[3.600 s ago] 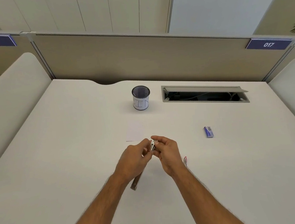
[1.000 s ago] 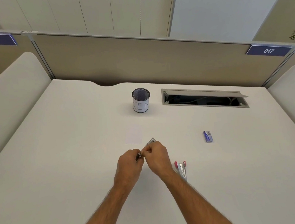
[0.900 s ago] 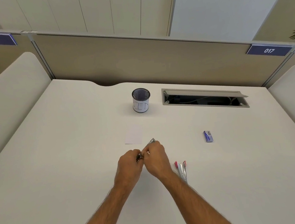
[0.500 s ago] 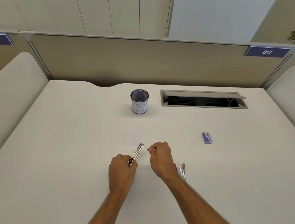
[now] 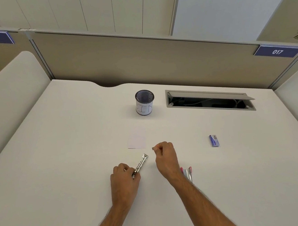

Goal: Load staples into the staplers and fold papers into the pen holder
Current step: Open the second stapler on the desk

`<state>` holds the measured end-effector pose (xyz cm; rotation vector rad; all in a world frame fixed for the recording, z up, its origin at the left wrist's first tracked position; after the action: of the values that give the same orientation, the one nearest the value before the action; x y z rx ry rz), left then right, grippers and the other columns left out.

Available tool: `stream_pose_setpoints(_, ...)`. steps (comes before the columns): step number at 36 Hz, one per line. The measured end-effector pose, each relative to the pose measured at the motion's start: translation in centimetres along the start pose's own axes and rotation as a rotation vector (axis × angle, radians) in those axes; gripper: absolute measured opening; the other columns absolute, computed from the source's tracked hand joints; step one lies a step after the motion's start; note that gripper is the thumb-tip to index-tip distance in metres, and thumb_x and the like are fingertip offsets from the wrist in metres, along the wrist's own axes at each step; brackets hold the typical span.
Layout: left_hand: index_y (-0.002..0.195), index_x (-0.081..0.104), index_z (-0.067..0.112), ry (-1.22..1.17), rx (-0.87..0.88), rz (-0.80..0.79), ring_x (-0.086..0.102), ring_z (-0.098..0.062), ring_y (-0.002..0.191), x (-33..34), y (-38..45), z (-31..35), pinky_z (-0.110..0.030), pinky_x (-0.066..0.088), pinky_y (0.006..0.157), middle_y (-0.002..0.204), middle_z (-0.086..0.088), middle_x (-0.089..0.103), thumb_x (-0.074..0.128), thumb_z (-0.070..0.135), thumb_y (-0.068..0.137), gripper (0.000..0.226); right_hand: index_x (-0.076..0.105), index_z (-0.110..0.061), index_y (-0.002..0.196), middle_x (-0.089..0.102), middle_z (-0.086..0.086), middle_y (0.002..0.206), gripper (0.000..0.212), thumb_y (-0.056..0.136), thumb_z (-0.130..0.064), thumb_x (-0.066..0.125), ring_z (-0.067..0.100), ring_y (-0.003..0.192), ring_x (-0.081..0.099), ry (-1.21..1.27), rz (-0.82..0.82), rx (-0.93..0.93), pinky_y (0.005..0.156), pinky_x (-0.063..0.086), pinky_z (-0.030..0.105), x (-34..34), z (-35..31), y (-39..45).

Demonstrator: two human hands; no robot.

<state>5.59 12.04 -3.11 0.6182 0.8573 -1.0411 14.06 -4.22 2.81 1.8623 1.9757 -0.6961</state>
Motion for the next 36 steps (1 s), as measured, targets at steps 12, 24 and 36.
stream_pose_setpoints(12,0.108,0.073,0.019,-0.122,0.068,0.084,0.054,-0.019,0.1,-2.0,0.2,-0.1,-0.039,0.049,0.083,0.119,0.003,0.061,0.061,0.06,0.081,0.05,0.051,-0.033,0.082,0.059,0.001,0.114,0.028,0.103,-0.014,0.048,0.016,0.107,0.055,0.048,-0.008,-0.01,0.089,0.043,0.026,0.7,-0.5,1.2)
stream_pose_setpoints(24,0.119,0.066,0.017,-0.213,0.119,0.016,0.054,-0.02,0.114,-5.0,8.7,6.0,-0.038,0.035,0.099,0.123,0.003,0.06,0.061,0.03,0.098,0.025,0.054,-0.028,0.087,0.061,0.002,0.114,0.021,0.104,-0.017,0.047,0.017,0.104,0.059,0.059,0.038,-0.033,0.093,0.051,0.034,0.1,-2.0,4.1)
stream_pose_setpoints(36,0.112,0.069,0.015,-0.145,0.083,0.02,0.054,-0.023,0.114,-5.9,15.1,9.1,-0.041,0.037,0.097,0.123,-0.003,0.062,0.057,0.024,0.098,0.021,0.059,-0.017,0.096,0.062,0.006,0.11,0.013,0.104,-0.017,0.048,0.021,0.101,0.06,0.092,0.11,-0.046,0.088,0.052,0.035,-1.2,-5.0,11.2)
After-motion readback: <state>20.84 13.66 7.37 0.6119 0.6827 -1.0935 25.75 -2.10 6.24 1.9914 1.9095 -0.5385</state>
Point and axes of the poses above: each hand's wrist, its own y-axis towards the middle knuckle, its own x-axis out of the palm, z = x × y, the point moved 6 cm from there along y, towards the middle knuckle
